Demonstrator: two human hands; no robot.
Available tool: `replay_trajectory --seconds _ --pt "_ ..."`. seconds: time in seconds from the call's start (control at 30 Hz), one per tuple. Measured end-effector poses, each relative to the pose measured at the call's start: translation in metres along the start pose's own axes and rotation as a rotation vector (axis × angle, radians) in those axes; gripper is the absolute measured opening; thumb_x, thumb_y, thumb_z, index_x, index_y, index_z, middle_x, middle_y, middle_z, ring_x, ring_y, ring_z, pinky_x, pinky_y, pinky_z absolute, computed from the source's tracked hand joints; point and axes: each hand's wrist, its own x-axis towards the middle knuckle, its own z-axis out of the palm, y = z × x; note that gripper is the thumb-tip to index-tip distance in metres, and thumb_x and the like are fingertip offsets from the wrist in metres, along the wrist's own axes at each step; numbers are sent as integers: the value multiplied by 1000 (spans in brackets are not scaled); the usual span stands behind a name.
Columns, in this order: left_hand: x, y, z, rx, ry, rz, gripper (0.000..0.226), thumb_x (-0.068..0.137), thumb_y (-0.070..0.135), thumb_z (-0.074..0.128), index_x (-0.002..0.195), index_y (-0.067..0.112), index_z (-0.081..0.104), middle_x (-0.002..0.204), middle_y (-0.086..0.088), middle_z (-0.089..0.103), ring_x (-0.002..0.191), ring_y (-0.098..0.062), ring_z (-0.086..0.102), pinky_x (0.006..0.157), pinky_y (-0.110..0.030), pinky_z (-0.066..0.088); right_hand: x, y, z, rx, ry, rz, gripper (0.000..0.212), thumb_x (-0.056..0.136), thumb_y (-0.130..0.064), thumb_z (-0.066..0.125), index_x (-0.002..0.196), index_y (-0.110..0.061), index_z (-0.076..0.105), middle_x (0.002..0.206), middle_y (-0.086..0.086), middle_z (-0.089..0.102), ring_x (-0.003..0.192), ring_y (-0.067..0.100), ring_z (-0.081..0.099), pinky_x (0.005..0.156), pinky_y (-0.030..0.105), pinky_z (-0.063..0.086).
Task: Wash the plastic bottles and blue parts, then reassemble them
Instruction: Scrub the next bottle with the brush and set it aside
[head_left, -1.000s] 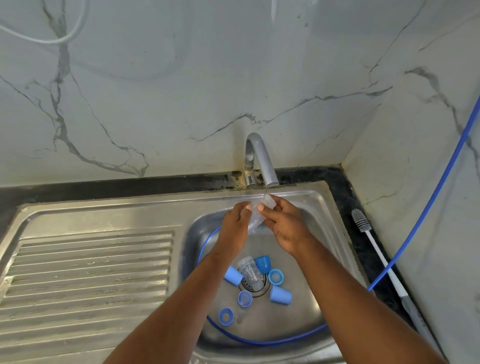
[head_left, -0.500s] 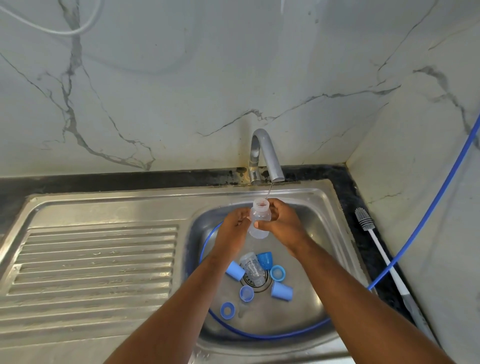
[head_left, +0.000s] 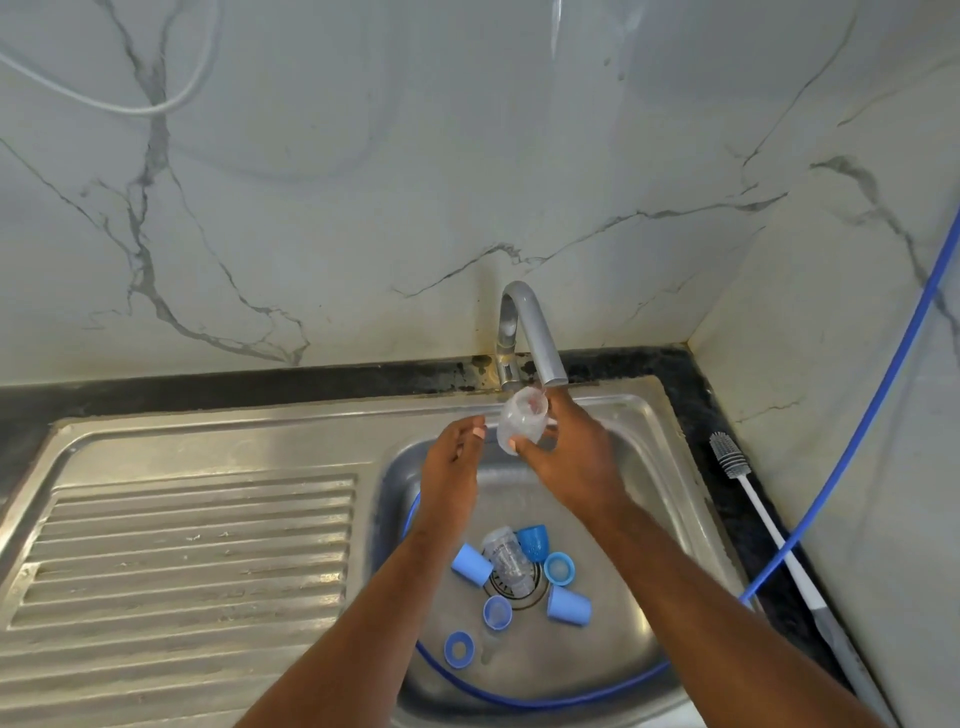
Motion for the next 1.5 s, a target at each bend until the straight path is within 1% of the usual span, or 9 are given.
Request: replay_trajectory --seconds 0.1,0.47,0.6,0.73,0.87,0.97,1.1,1.23,1.5 --pt "0 -3 -2 17 23 -1 15 103 26 56 103 35 69 98 15 73 99 -9 67 82 -29 50 -4 10 11 -108 -152 45 54 76 -28 85 121 -26 57 113 -7 68 106 15 66 84 23 48" --pt "5 6 7 24 -33 -10 13 103 32 57 98 38 68 96 15 72 98 -6 66 88 -29 52 -3 13 12 -87 110 37 48 79 -26 81 120 -24 57 107 -9 65 94 8 61 82 23 47" --pt "6 1 7 34 -51 -18 13 103 34 55 100 38 67 103 10 73 103 -12 67 92 -36 53 -4 11 17 -174 -110 72 42 82 -30 79 118 -26 58 111 -7 67 102 14 65 85 26 50" --pt "8 0 6 24 -51 -27 14 103 34 55 103 36 69 103 13 73 102 -6 66 88 -31 51 0 13 18 -66 108 32 48 81 -26 79 123 -27 55 109 -15 61 98 4 58 83 21 47" --pt "7 1 3 1 -43 -36 16 104 30 55 100 32 70 98 6 75 98 -14 69 86 -35 54 0 11 23 -170 -100 103 42 81 -30 78 119 -30 58 103 -14 61 99 7 62 81 21 44" --pt "8 1 3 12 -27 -42 15 103 33 55 99 34 69 98 11 74 100 -10 67 87 -30 53 3 7 19 -11 125 53 46 80 -23 80 118 -29 55 106 -14 62 93 4 60 80 22 48" --pt "5 3 5 26 -24 -57 18 104 31 54 95 33 69 96 7 74 97 -12 68 83 -29 51 -3 5 25 -101 -87 135 44 81 -25 79 119 -28 57 111 -8 66 101 13 66 81 24 50" --pt "6 0 5 -23 -29 -106 19 104 29 52 96 30 70 97 11 73 99 -8 66 81 -27 47 -3 1 22 42 160 76 50 80 -20 79 123 -29 54 111 -11 64 99 6 61 83 21 51" --pt "1 -11 -1 -32 -42 -181 21 105 35 50 95 27 67 99 9 70 94 -8 62 81 -28 46 -1 1 24 24 85 96 50 79 -19 79 123 -25 55 114 -6 66 102 11 62 87 26 52"
